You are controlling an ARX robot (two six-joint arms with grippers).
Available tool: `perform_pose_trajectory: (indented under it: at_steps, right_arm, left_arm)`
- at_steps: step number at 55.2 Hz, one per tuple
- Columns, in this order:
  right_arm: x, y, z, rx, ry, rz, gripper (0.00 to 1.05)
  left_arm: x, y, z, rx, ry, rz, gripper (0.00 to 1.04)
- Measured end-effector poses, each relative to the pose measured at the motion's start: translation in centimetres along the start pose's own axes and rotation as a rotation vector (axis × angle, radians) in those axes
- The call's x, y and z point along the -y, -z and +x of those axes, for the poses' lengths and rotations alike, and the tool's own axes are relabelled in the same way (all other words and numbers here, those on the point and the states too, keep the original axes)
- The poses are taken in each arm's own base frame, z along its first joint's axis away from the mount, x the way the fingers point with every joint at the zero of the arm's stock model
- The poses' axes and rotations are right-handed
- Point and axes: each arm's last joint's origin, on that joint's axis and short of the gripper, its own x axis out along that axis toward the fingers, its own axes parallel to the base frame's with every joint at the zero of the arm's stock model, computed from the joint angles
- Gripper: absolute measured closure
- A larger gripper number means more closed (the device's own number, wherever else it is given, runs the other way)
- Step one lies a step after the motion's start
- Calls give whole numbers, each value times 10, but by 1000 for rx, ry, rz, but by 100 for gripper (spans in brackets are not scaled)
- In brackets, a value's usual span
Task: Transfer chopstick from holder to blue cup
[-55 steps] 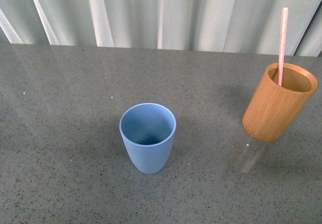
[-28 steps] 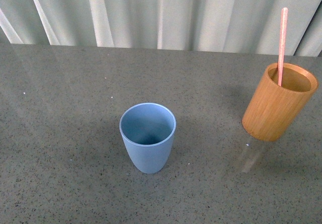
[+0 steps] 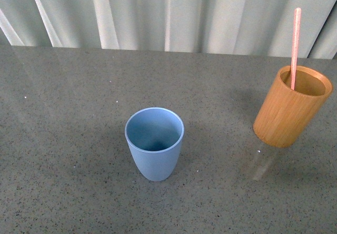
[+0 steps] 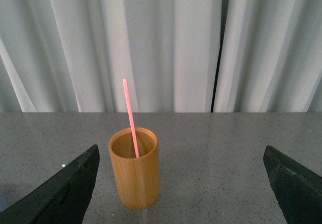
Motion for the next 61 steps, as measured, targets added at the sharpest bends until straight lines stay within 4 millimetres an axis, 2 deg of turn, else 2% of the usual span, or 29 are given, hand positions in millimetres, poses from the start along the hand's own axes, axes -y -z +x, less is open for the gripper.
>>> perform_pose_trajectory:
  at_steps: [7,17,32,35,38,48,51,56,61]
  right_arm:
    - [0,0,0,0,0,0,10]
    - [0,0,0,0,0,0,10]
    - [0,0,0,0,0,0,10]
    - [1,2,1,-89,80,24,10]
    - [4,4,5,-176,143,35,10]
    - [16,-1,32,-212,124,68,10]
    - [18,-4,43,-202,97,72,10]
    - [21,-6,73,-190,67,73,10]
    - [22,6,107,-253,42,71,10]
  left_arm:
    - [0,1,-7,6,3,0,101]
    - [0,1,-8,6,3,0,101]
    - [0,1,-8,6,2,0,58]
    - [0,1,-8,6,3,0,44]
    - [0,1,-8,6,1,0,35]
    - [0,1,-8,6,3,0,6]
    - [0,1,-8,6,2,0,6]
    - [0,1,-8,6,2,0,7]
    - [0,1,-8,6,2,0,7]
